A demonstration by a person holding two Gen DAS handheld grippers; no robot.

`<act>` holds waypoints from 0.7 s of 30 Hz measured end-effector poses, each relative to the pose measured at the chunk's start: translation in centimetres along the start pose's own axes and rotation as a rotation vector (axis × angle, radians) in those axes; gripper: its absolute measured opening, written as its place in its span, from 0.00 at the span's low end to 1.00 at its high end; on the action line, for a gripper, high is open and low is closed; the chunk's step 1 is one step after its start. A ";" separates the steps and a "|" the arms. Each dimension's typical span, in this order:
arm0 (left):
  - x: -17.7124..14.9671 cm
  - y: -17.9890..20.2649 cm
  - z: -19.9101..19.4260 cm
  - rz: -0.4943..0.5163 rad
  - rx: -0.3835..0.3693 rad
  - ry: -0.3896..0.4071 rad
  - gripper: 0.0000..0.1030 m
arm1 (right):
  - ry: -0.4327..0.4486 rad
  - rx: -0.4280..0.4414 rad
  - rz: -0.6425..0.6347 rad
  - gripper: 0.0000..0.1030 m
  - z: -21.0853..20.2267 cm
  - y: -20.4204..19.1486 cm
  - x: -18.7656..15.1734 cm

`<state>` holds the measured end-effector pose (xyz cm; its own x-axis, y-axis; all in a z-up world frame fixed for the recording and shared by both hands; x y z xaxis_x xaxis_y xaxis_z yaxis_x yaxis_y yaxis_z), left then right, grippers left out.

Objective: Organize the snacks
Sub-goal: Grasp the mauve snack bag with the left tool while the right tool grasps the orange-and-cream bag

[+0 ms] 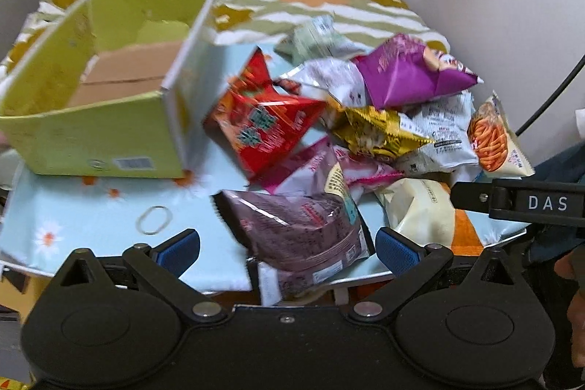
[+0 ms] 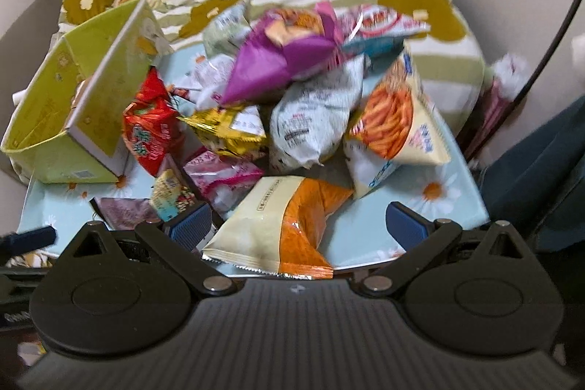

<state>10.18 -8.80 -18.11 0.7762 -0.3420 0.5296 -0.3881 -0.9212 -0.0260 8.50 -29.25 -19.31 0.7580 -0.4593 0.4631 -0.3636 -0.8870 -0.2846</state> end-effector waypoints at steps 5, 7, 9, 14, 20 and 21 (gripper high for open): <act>0.3 -0.1 3.1 -0.010 -0.029 -0.020 1.00 | -0.036 -0.016 0.054 1.00 2.4 0.2 0.0; 0.3 -0.2 4.3 -0.019 -0.040 -0.039 1.00 | -0.055 -0.015 0.077 1.00 3.2 0.1 0.0; 0.1 -0.3 5.4 -0.027 -0.053 -0.053 1.00 | -0.070 -0.016 0.094 1.00 4.0 0.0 0.1; 0.0 -0.7 6.7 -0.030 -0.076 -0.068 0.96 | -0.122 -0.037 0.132 1.00 5.7 -0.1 -0.3; 0.5 -1.4 7.5 -0.041 -0.081 -0.065 0.97 | -0.162 -0.048 0.149 1.00 7.1 -0.3 -0.9; 0.6 -1.4 7.7 -0.038 -0.083 -0.064 0.97 | -0.165 -0.049 0.155 1.00 7.2 -0.3 -0.9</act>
Point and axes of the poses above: each gripper's, at about its wrist camera, not at the fingertips, and z roughly the way its jaws point, y to its right, x to its top, the point moved 7 cm from there along z, roughly the way its jaws point, and after that the axes turned 10 degrees about z, right-handed, at the moved point
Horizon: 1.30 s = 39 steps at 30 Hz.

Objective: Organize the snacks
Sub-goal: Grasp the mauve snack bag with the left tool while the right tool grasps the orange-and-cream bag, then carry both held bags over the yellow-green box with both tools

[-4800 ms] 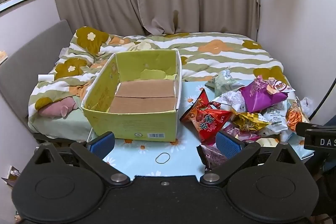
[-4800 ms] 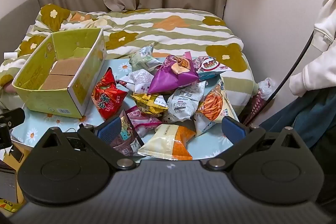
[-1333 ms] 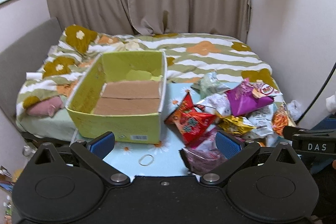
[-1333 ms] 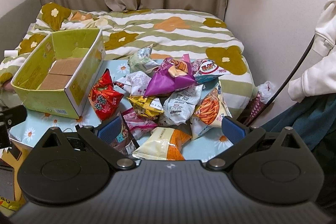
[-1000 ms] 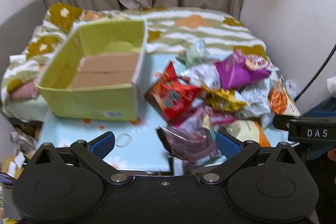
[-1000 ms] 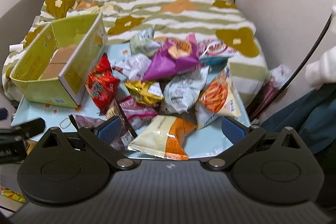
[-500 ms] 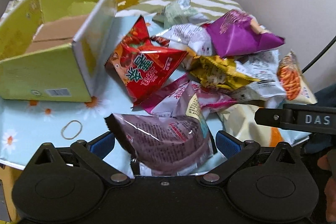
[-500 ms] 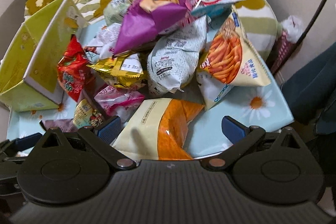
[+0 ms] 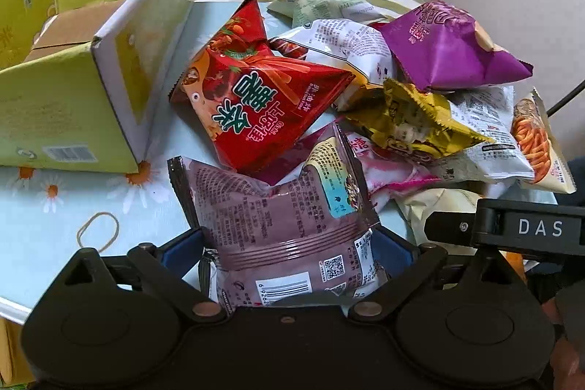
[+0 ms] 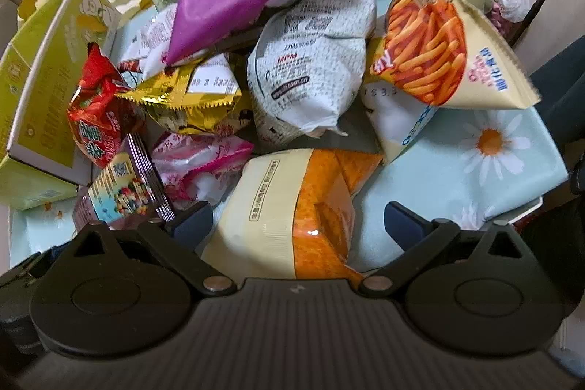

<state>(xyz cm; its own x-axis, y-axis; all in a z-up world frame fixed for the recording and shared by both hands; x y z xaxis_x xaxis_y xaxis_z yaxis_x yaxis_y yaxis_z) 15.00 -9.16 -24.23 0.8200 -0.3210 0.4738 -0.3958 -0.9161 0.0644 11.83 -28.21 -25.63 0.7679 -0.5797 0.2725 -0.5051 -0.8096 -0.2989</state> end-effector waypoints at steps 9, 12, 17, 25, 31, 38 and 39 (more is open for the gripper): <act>0.3 0.0 0.8 -0.008 -0.035 -0.024 0.86 | -0.015 -0.017 0.011 1.00 0.6 0.3 0.1; 0.3 -0.2 0.6 -0.005 -0.047 -0.019 0.84 | -0.035 -0.005 0.015 1.00 1.2 0.0 0.3; 0.3 0.0 0.1 0.018 -0.037 -0.010 0.82 | -0.056 -0.004 0.022 0.90 1.8 0.0 0.1; -0.1 0.1 -0.8 0.023 -0.025 0.008 0.82 | -0.053 -0.010 0.012 0.80 2.2 -0.2 -0.3; -0.3 0.2 -2.5 0.025 -0.009 0.036 0.82 | -0.032 0.001 -0.031 0.77 0.6 -0.6 -1.0; 0.0 0.2 -6.0 0.009 0.035 0.083 0.82 | -0.027 0.076 -0.053 0.77 -2.3 -1.5 -1.5; 0.0 0.1 -6.7 0.002 0.044 0.094 0.82 | -0.024 0.088 -0.061 0.77 -2.8 -1.8 -1.6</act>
Point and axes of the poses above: each gripper's, at about its wrist camera, not at the fingertips, and z roughly the way its jaws point, y to its right, x to its top, the point moved 7 cm from there along z, roughly the way its jaws point, and after that the axes turned 10 degrees about z, right-handed, at the moved point
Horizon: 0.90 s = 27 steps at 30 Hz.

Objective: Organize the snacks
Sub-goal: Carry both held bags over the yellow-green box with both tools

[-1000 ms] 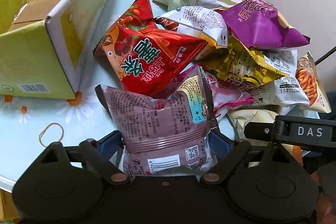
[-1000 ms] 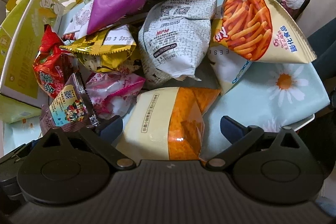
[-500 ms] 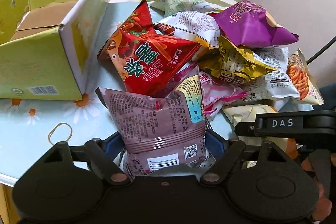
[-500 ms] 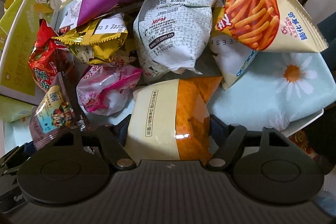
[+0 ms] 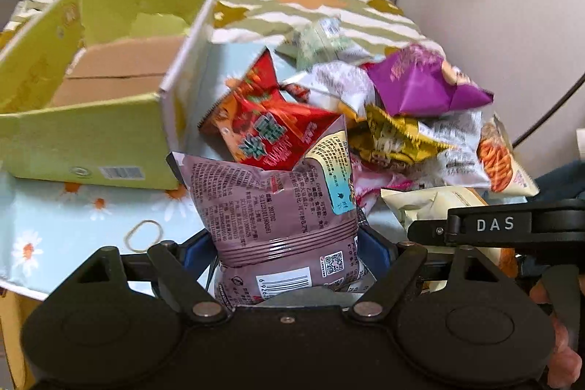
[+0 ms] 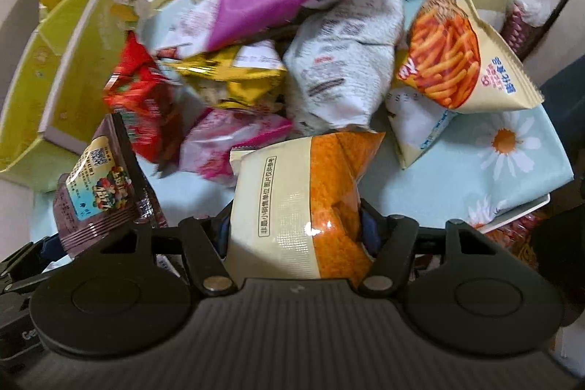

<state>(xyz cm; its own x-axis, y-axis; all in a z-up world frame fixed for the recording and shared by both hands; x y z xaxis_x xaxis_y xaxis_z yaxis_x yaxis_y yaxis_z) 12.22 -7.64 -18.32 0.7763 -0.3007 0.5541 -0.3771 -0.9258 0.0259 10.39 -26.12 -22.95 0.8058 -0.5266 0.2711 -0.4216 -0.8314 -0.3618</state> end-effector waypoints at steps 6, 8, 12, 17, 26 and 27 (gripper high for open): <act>0.7 -1.1 -4.4 -0.045 0.083 0.069 0.82 | 0.014 0.075 -0.072 0.77 -3.1 -2.5 0.2; 1.0 -1.6 -5.7 -0.060 0.116 0.094 0.82 | 0.025 0.100 -0.105 0.77 -4.0 -3.5 0.3; 2.1 -3.1 -7.9 -0.086 0.177 0.142 0.82 | 0.046 0.161 -0.175 0.77 -5.6 -6.1 0.9; 4.0 -6.2 -10.4 -0.097 0.252 0.207 0.82 | 0.102 0.218 -0.257 0.77 -7.1 -10.2 2.4; 8.5 -14.2 -11.4 -0.126 0.300 0.277 0.83 | 0.196 0.278 -0.338 0.77 -7.6 -19.6 6.4; 9.1 -15.2 -11.2 -0.120 0.298 0.281 0.83 | 0.204 0.280 -0.337 0.77 -7.4 -20.7 6.9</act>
Point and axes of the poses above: each gripper's, at about its wrist camera, not at the fingertips, and z roughly the way its jaws point, y to its right, x to its top, the point moved 7 cm from there along z, roughly the way its jaws point, and after that the axes turned 10 degrees about z, right-handed, at the moved point
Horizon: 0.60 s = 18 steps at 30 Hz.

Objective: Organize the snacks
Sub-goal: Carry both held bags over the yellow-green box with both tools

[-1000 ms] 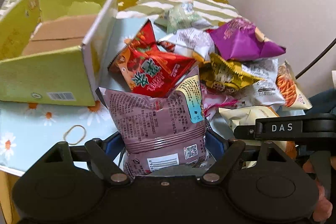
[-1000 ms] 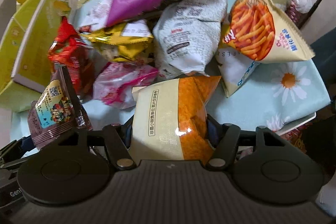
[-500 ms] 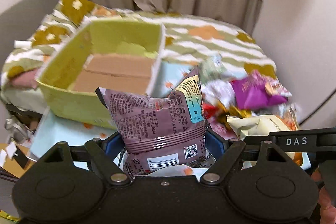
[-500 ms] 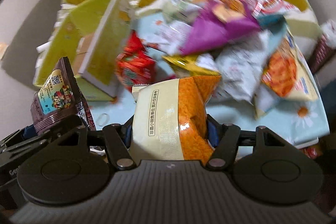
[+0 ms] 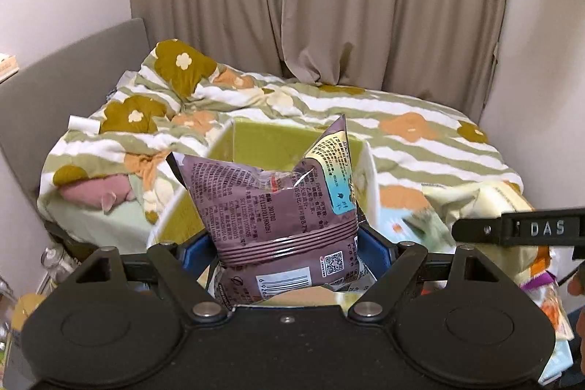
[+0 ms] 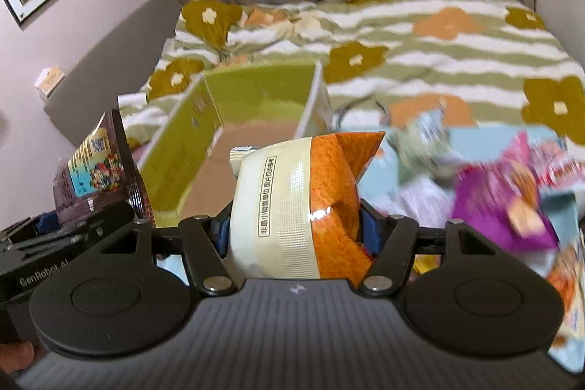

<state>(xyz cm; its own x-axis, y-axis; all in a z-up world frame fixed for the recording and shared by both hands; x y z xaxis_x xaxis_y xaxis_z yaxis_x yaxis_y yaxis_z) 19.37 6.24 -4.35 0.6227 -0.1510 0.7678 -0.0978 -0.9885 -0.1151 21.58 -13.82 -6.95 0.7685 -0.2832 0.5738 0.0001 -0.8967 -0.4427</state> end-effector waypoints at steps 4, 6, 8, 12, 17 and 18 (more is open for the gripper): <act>2.4 -3.0 2.7 0.017 -0.016 0.006 0.83 | 0.023 -0.012 -0.003 0.77 2.8 -3.2 2.9; 3.7 -4.2 4.5 0.023 -0.032 -0.001 0.83 | 0.031 -0.026 -0.007 0.77 4.3 -4.7 4.2; 4.8 -5.1 6.5 0.036 -0.056 -0.014 0.83 | 0.038 -0.042 -0.005 0.77 6.0 -5.8 5.5; 6.6 -6.0 11.3 0.074 -0.108 -0.043 0.83 | 0.063 -0.096 0.009 0.77 9.2 -7.1 8.4; 7.5 -5.9 18.0 0.114 -0.169 -0.125 0.84 | 0.056 -0.159 0.033 0.77 13.2 -7.5 10.7; 7.4 -5.8 19.3 0.123 -0.183 -0.146 0.86 | 0.050 -0.170 0.037 0.77 13.9 -7.6 10.9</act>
<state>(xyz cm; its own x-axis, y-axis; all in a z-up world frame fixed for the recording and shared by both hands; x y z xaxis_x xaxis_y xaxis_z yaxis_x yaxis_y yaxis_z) 39.56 10.80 -10.14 0.7015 -0.2819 0.6545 -0.3099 -0.9477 -0.0760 38.83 -5.39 -6.97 0.7334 -0.3295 0.5947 -0.1389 -0.9289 -0.3433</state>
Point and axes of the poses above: each gripper's, at about its wrist camera, not at the fingertips, and z roughly the way its jaws point, y to its right, x to its top, the point moved 7 cm from there along z, roughly the way its jaws point, and after that the axes turned 10 degrees about z, right-handed, at the moved point
